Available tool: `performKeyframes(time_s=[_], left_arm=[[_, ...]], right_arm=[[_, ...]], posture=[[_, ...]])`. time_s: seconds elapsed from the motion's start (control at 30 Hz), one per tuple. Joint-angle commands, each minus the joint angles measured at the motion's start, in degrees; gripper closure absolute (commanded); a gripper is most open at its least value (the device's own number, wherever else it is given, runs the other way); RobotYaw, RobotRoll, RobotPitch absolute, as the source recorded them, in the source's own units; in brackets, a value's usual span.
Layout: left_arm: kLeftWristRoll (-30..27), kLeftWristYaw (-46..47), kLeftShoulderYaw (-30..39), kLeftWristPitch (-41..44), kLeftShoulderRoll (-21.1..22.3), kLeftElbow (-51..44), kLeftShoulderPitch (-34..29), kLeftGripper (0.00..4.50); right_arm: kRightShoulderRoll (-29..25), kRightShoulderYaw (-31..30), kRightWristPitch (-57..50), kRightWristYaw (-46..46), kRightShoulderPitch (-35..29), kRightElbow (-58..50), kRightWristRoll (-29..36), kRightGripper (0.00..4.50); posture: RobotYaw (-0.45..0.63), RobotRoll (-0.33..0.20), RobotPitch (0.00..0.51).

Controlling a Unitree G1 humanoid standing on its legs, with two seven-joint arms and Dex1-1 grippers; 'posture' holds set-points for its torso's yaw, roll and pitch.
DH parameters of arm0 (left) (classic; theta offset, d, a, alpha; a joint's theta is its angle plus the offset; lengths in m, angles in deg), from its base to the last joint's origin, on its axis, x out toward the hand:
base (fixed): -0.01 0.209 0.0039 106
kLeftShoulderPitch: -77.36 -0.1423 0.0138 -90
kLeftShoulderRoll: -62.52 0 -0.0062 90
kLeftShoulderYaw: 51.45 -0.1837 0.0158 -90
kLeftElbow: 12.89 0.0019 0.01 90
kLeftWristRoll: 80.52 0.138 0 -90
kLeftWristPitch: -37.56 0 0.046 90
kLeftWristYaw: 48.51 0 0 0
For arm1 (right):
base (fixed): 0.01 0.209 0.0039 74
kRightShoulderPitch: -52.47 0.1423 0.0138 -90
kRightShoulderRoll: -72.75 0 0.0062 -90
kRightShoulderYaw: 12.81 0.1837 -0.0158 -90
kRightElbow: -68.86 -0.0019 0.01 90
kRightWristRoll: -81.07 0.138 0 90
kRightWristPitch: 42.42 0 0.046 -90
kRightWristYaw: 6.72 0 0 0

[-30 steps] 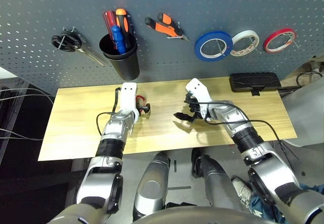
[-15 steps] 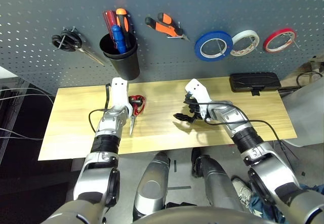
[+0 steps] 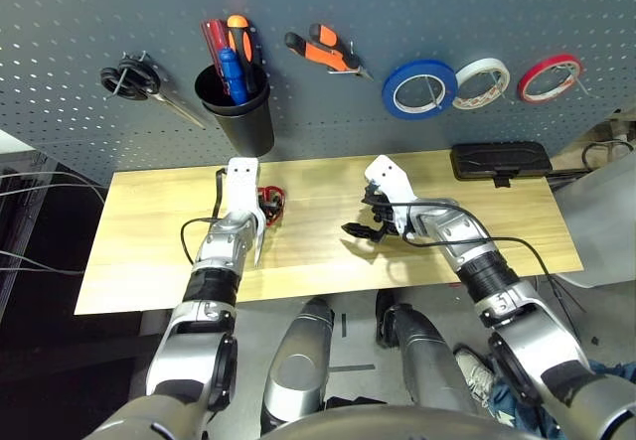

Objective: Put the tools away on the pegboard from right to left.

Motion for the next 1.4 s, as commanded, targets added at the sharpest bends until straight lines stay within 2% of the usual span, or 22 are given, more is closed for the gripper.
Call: performKeyframes(time_s=[0.03, 0.07, 0.17, 0.2, 0.23, 0.3, 0.37, 0.43, 0.63, 0.67, 0.77, 0.9, 1.07, 1.2, 1.33, 1.4], left_arm=[[0.7, 0.2, -0.4, -0.9, -0.4, 3.9, -1.5, 3.44], [0.7, 0.1, -0.4, -1.1, -0.4, 4.8, -1.4, 3.65], [0.8, -0.7, -0.9, -0.8, -0.4, 7.4, -1.1, 3.62], [0.7, -0.9, -0.9, -0.8, -0.4, 8.1, -1.0, 3.41], [0.6, -1.0, -0.9, -0.5, -0.5, 8.8, -0.8, 3.47], [0.3, -2.3, -1.3, 2.8, -0.7, 10.4, -0.7, 3.23], [0.5, -4.7, -2.9, 8.0, -0.9, 11.1, -1.1, 2.76], [0.9, -6.5, -4.3, 10.8, -1.1, 10.9, -1.8, 2.10], [0.5, -5.7, -3.8, 12.7, -1.5, 9.8, -2.5, 0.13], [0.4, -5.6, -3.6, 12.7, -1.5, 10.0, -2.5, 0.05], [0.3, -5.3, -3.2, 12.9, -1.5, 9.8, -2.9, 0.51], [0.2, -5.9, -3.2, 13.1, -1.5, 9.4, -3.2, 1.84], [0.4, -6.5, -3.4, 9.1, -1.6, 7.6, -4.0, 3.42], [0.5, -6.0, -3.3, 6.6, -2.0, 4.4, -5.4, 3.51], [1.0, -5.2, -3.4, 3.9, -1.7, -4.3, -9.5, 3.55], [1.2, -5.1, -3.7, 3.4, -1.4, -8.0, -11.3, 3.75]], right_arm=[[-0.1, -0.3, -0.8, 0.0, -1.5, -0.7, 0.0, 0.00], [-0.2, -0.3, -0.8, 0.0, -1.6, -0.8, 0.0, 0.00], [-0.3, -0.2, -0.9, -0.1, -1.7, -0.9, 0.0, 0.00], [-0.3, -0.2, -0.9, -0.2, -1.7, -0.9, 0.0, 0.00], [-0.4, -0.2, -0.9, -0.2, -1.7, -0.9, 0.0, 0.00], [-0.5, 0.0, -0.9, -0.3, -1.6, -0.7, -0.1, 0.00], [-0.6, 0.1, -0.8, -0.5, -1.4, -0.5, -0.1, 0.00], [-0.6, 0.2, -0.8, -0.6, -1.2, -0.3, 0.0, 0.00], [-0.2, 0.3, -0.4, -1.0, -0.3, 0.7, 0.0, 0.00], [-0.2, 0.3, -0.3, -1.0, -0.2, 1.0, 0.0, 0.00], [0.0, 0.4, -0.1, -1.0, 0.3, 1.5, 0.0, 0.00], [0.2, 0.5, 0.3, -1.1, 0.8, 2.0, 0.1, 0.00], [0.6, 0.9, 1.2, -1.3, 1.7, 2.5, 0.2, 0.00], [1.0, 1.2, 1.7, -1.3, 2.2, 3.0, 0.1, 0.00], [1.4, 1.5, 3.2, -0.6, 2.5, 1.1, 0.8, 0.00], [1.7, 1.7, 3.3, -0.4, 2.8, 0.6, 1.1, 0.00]], posture=[[0.13, 0.000, 0.309], [0.13, 0.000, 0.309], [0.12, 0.000, 0.307], [0.12, 0.000, 0.307], [0.12, 0.000, 0.305], [0.12, 0.000, 0.304], [0.12, 0.000, 0.304], [0.12, 0.000, 0.301], [0.13, 0.000, 0.297], [0.13, 0.000, 0.297], [0.13, 0.000, 0.295], [0.13, 0.000, 0.291], [0.13, 0.000, 0.282], [0.13, 0.000, 0.274], [0.13, 0.000, 0.263], [0.14, 0.000, 0.259]])
